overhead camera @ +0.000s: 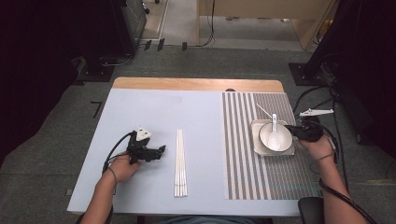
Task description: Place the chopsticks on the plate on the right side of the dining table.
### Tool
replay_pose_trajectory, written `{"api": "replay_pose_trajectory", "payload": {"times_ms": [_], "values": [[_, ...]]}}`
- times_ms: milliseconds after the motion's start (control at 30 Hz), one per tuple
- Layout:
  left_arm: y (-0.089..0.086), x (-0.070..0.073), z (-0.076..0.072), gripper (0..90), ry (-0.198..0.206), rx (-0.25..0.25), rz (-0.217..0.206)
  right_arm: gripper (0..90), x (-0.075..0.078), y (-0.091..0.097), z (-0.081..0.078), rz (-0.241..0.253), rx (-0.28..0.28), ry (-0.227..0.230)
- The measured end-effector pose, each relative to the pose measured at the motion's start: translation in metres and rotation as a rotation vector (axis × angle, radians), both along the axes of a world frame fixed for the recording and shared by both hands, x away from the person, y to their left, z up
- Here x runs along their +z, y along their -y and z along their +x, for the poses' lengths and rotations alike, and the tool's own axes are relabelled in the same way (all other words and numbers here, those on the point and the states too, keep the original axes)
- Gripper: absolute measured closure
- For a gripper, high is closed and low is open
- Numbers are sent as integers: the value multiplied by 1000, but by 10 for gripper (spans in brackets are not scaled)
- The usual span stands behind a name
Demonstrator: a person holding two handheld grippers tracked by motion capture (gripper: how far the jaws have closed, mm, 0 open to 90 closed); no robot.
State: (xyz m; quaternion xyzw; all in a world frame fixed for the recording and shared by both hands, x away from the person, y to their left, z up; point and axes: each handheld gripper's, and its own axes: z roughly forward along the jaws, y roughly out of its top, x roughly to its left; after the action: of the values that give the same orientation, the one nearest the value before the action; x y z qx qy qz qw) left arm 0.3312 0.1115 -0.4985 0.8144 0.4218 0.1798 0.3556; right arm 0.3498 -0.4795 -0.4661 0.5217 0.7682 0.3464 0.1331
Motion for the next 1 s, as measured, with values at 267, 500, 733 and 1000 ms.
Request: {"api": "replay_pose_trajectory", "payload": {"times_ms": [267, 500, 733, 1000], "values": [[0, 0, 0, 135, 0, 0, 0, 849, -4, 4, -1, -2, 30, -4], [0, 0, 0, 135, 1, 0, 0, 785, -5, 6, -1, 21, 34, 3], [0, 0, 0, 135, 0, 0, 0, 713, -3, 10, 0, 53, 13, -4], [0, 0, 0, 135, -1, -1, -1, 855, 4, 3, 21, 99, -45, 30]]}}
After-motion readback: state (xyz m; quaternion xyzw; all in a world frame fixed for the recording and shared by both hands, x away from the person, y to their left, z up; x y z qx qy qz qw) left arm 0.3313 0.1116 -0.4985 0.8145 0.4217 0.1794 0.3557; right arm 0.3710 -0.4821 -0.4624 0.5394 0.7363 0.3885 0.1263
